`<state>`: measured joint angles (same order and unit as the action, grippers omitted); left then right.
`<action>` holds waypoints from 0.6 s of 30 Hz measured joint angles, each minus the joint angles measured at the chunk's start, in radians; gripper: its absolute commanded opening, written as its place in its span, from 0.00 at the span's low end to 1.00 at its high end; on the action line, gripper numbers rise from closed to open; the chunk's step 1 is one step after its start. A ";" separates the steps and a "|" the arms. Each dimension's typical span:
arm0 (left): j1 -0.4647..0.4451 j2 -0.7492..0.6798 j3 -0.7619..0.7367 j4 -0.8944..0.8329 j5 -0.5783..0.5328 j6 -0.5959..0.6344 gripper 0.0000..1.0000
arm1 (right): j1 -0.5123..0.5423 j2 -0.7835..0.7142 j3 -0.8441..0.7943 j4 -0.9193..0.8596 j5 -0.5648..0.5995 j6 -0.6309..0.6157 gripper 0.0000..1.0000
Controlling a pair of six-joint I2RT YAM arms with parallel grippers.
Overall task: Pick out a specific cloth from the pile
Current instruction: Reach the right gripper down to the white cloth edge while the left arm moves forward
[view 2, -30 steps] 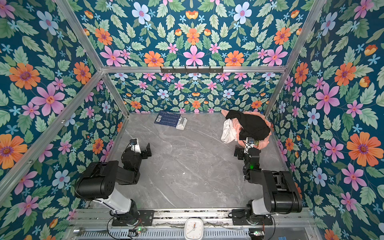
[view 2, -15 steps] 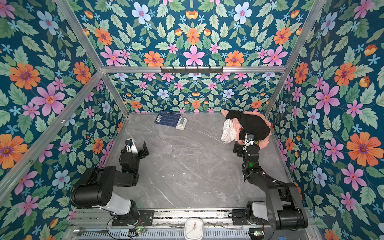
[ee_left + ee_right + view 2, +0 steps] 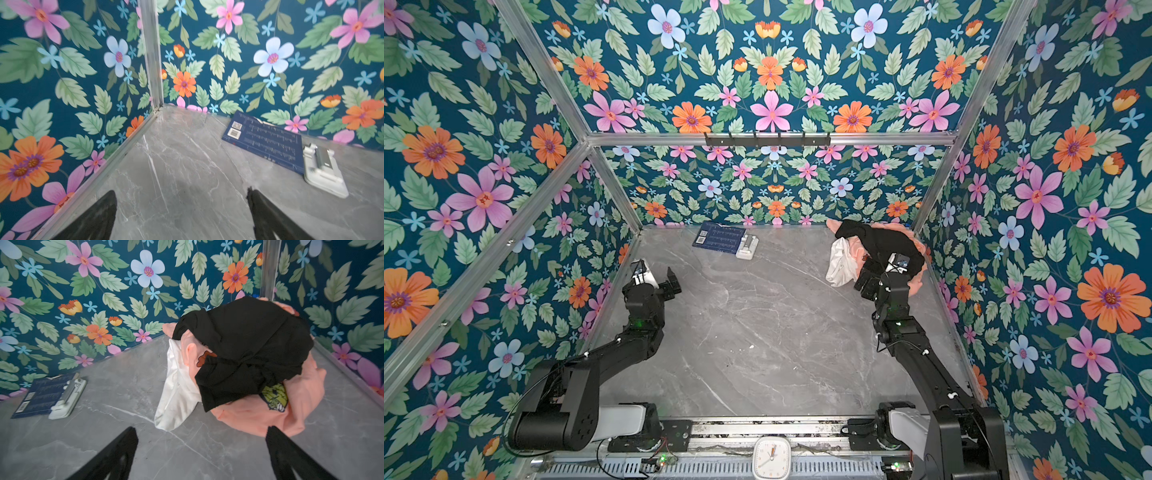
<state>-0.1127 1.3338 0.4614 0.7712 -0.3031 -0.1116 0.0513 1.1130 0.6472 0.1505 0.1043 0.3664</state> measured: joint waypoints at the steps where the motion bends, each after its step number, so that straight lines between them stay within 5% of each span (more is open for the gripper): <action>1: -0.010 0.002 0.012 -0.023 0.015 -0.016 1.00 | 0.000 0.011 0.019 -0.026 -0.012 0.005 0.97; 18: -0.188 0.059 0.173 -0.270 0.194 -0.135 1.00 | 0.000 0.285 0.307 -0.364 -0.128 0.119 0.97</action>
<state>-0.3012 1.3926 0.6346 0.5011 -0.1089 -0.2466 0.0509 1.3983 0.9546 -0.2138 -0.0235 0.4858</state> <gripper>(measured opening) 0.998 0.978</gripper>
